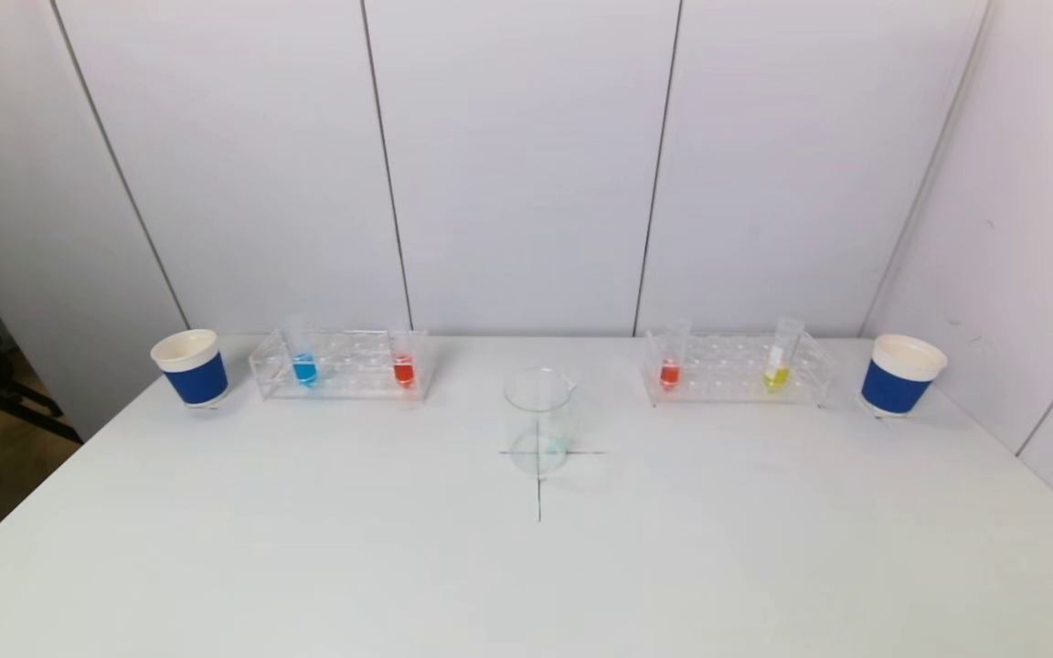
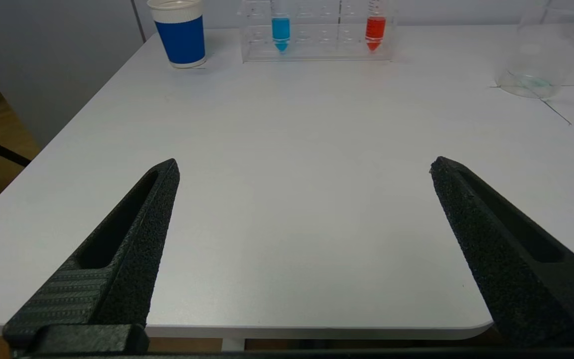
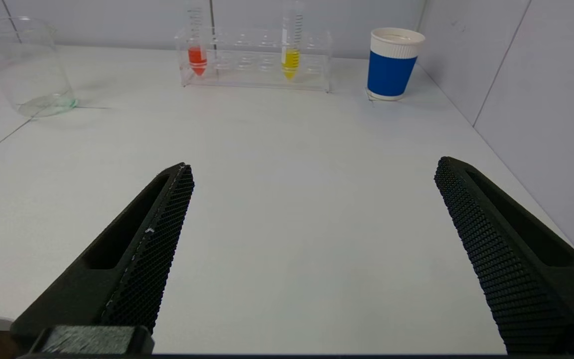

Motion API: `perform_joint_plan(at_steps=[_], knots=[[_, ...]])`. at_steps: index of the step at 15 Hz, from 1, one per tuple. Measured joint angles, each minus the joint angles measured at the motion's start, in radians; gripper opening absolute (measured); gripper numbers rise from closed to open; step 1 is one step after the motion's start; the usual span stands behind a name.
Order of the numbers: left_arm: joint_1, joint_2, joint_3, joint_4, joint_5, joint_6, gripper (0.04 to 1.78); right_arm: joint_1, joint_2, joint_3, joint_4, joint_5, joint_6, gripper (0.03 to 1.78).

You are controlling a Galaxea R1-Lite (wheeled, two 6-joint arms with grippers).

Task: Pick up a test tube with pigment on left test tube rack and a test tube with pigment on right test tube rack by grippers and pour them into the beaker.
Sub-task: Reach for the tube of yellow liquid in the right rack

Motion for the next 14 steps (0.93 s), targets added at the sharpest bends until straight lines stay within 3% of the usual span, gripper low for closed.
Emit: perform_joint_plan(at_steps=[14], knots=[[-0.001,0.0,0.0,0.0,0.0,0.0,1.76,0.0,0.0,0.0,0.0,0.0,0.0,1.76]])
